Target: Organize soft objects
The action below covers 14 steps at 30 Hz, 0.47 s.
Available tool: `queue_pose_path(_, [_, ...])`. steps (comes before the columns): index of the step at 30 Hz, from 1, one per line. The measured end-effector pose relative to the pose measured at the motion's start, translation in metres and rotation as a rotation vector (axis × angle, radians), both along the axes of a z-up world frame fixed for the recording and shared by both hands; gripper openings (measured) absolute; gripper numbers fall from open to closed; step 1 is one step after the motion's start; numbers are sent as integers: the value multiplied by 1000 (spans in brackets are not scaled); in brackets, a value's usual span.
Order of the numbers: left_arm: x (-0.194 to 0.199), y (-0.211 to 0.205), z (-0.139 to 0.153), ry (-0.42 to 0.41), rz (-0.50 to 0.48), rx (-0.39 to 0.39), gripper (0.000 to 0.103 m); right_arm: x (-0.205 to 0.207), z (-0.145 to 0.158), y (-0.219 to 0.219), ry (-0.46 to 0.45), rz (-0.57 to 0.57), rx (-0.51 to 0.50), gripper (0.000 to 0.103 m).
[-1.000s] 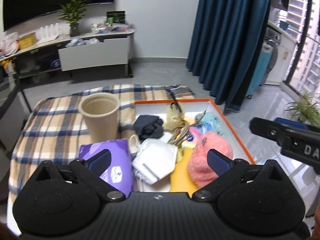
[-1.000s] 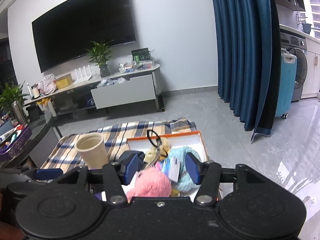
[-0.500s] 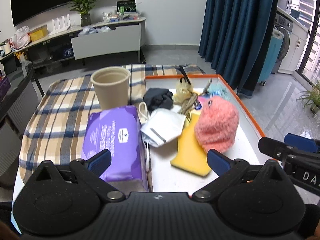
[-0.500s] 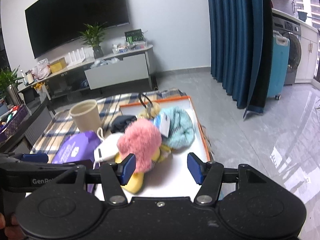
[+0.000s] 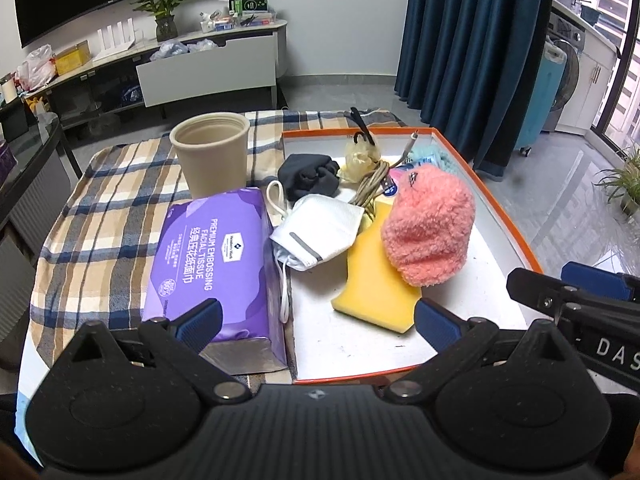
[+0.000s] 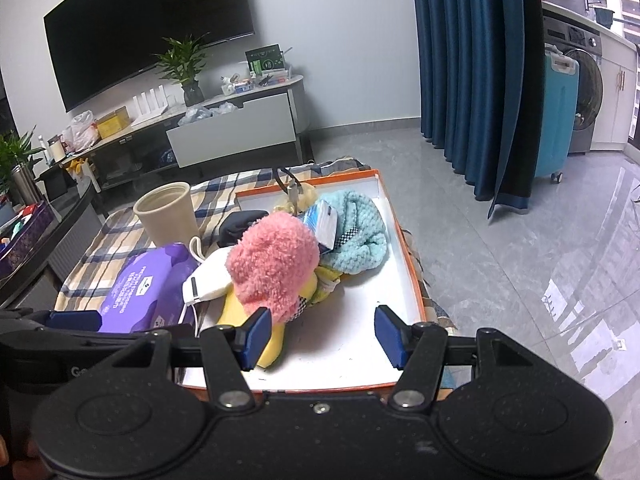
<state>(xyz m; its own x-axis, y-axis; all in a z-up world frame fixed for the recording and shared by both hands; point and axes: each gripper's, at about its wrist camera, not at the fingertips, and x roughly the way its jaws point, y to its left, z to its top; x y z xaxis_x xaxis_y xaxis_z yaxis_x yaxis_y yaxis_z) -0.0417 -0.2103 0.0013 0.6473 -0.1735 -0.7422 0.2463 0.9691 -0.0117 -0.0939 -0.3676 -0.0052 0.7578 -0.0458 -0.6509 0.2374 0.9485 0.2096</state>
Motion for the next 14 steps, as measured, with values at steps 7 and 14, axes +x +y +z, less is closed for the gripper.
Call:
queue_pose_path(7, [2, -1, -3, 16, 1, -6, 103, 3, -4, -1, 9, -2, 7, 70])
queue_pose_path(14, [4, 0, -5, 22, -5, -12, 103, 4, -5, -2, 13, -3, 10, 70])
